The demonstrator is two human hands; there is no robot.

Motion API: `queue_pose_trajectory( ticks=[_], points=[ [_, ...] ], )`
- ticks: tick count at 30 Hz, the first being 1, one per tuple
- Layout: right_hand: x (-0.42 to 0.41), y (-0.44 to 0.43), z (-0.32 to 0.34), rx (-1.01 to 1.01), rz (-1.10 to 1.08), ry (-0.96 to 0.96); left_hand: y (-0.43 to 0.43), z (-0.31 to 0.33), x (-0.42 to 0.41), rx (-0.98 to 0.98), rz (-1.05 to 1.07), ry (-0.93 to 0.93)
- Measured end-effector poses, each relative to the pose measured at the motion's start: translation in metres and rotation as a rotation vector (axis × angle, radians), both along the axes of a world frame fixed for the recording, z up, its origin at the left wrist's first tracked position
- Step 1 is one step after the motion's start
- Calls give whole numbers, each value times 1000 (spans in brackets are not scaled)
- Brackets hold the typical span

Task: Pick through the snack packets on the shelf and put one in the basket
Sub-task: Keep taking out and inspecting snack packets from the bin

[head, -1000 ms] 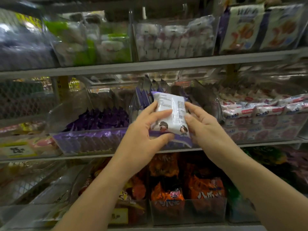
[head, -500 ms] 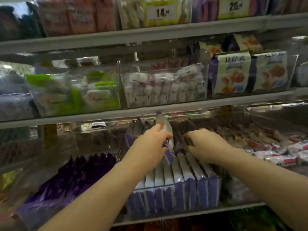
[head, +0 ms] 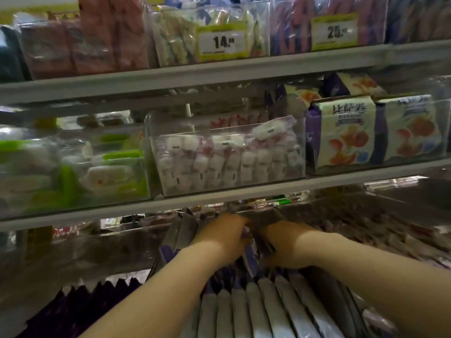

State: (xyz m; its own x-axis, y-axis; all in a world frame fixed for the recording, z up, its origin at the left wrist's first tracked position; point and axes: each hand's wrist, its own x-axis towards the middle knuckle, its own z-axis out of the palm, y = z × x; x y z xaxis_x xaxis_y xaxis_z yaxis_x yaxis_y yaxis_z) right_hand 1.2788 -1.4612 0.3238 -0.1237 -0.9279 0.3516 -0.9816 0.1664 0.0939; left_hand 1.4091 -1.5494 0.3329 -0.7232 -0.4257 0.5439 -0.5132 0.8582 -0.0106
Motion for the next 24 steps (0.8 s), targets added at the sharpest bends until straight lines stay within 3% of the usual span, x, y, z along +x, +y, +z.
queue_pose_trajectory(
  ticks=[7, 11, 15, 18, 24],
  points=[
    [9, -13, 5, -121, 179, -127, -13, -6, -6, 28, -128, 329],
    [12, -13, 6, -128, 249, -133, -18, -3, 7, 86, -179, 180],
    [13, -8, 8, -138, 290, -115, -19, -1, 26, -15, -123, -174],
    [12, -7, 8, -157, 265, -130, -15, -13, 25, -276, -92, -387],
    [12, -10, 7, -171, 229, -143, -10, -23, 20, -713, -9, -538]
  ],
)
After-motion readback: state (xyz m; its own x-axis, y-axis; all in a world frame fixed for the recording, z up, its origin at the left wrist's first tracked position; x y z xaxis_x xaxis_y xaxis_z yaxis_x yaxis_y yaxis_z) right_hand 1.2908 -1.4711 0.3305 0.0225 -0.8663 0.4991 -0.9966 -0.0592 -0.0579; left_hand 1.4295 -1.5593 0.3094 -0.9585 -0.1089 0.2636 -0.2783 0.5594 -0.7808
